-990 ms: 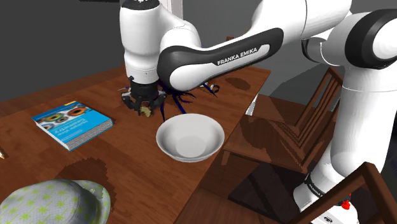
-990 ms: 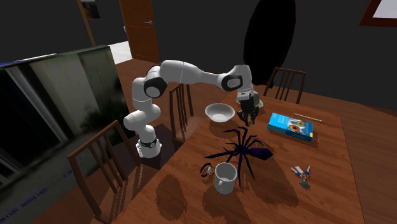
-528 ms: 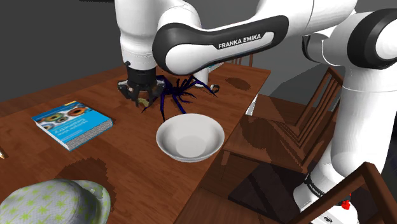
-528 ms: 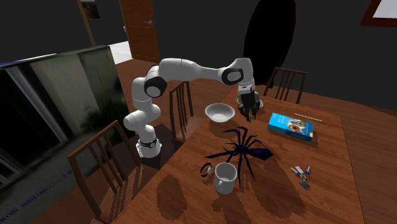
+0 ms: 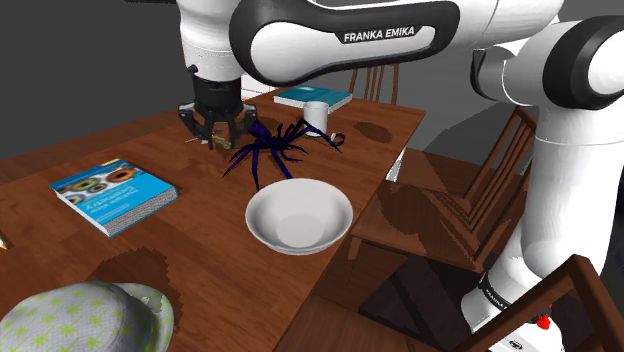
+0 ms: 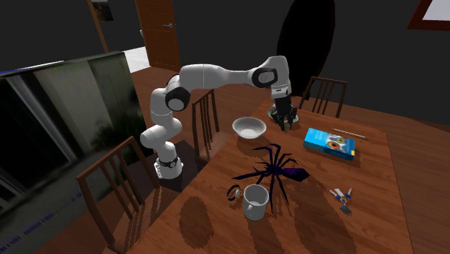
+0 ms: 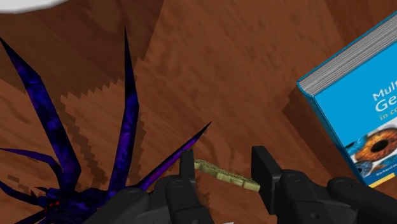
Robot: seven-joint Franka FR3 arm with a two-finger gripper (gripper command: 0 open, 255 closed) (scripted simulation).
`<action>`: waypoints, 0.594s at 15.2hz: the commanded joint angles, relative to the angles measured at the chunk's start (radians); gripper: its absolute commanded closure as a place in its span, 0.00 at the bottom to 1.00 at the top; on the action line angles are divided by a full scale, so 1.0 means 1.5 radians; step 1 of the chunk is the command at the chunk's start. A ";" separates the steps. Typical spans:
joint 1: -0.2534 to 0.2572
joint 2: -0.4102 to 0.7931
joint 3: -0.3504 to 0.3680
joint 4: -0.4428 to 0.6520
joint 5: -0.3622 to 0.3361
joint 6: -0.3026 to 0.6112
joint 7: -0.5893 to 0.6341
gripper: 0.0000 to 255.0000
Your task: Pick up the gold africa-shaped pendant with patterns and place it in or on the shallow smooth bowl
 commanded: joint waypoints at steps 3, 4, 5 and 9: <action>0.011 0.006 0.001 0.042 -0.002 -0.036 -0.009 1.00; 0.012 0.007 0.001 0.046 -0.003 -0.040 -0.010 1.00; -0.005 -0.027 0.008 0.007 0.019 -0.026 -0.008 1.00; -0.062 -0.163 0.026 -0.130 0.117 0.019 -0.020 1.00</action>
